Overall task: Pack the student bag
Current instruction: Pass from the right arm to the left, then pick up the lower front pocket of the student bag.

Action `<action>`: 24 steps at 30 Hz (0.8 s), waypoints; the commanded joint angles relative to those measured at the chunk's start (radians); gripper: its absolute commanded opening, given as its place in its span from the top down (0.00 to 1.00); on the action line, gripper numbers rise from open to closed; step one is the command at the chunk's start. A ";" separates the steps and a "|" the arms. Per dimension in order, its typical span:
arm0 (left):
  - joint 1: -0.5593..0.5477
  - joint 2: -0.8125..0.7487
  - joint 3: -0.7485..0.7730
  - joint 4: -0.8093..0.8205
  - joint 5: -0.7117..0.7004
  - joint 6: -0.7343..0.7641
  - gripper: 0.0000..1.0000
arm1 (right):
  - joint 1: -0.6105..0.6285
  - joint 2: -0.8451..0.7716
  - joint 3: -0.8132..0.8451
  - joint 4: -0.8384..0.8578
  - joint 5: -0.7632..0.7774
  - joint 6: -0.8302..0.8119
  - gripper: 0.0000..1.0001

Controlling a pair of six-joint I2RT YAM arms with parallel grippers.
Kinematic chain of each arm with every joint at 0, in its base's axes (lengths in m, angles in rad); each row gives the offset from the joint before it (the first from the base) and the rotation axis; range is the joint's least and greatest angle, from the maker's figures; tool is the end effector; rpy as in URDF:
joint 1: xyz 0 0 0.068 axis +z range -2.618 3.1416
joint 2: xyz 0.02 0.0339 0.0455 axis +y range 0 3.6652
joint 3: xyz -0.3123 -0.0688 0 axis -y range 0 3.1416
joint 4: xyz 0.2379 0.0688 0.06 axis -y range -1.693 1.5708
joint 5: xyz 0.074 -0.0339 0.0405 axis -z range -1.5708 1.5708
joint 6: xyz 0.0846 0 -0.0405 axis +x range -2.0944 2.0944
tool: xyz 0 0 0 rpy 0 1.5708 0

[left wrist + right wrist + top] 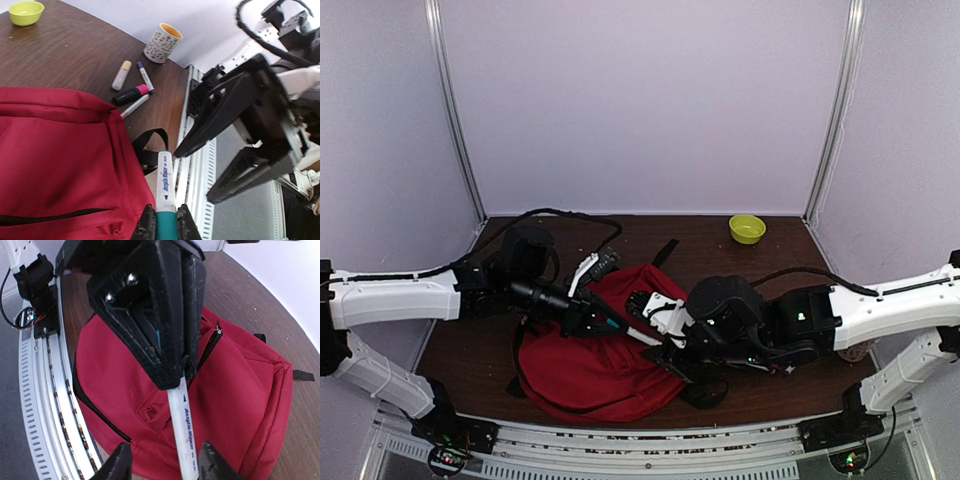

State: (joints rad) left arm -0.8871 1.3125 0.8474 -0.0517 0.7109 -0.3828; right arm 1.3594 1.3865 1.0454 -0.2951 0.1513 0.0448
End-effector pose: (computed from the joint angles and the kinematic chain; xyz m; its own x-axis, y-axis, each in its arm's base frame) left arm 0.1466 -0.2673 0.2941 -0.6428 0.3408 -0.6861 0.7608 0.1791 -0.6238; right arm 0.0825 0.3237 0.3038 -0.1667 -0.5657 -0.8076 -0.9346 0.3517 -0.0534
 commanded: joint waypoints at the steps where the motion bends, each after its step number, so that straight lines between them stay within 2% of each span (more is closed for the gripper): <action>1: 0.006 -0.048 0.009 -0.019 -0.127 0.021 1.00 | 0.002 -0.006 0.039 -0.024 0.020 0.059 0.46; 4: 0.017 -0.072 0.001 -0.058 -0.200 0.022 1.00 | -0.010 -0.027 0.032 -0.012 0.037 0.089 0.35; 8: 0.042 -0.121 -0.026 -0.113 -0.315 0.014 1.00 | -0.039 -0.062 0.009 0.016 0.056 0.130 0.32; 14: 0.089 -0.184 -0.075 -0.198 -0.485 -0.005 1.00 | -0.104 -0.076 -0.016 0.038 0.125 0.199 0.31; 24: 0.109 -0.186 -0.140 -0.267 -0.595 -0.058 1.00 | -0.159 0.077 0.061 -0.027 0.148 0.285 0.33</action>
State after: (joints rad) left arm -0.7822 1.1305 0.7273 -0.2905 0.1921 -0.4110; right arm 1.2076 1.4052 1.0660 -0.2871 0.2691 0.2768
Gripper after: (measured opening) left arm 0.074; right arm 0.672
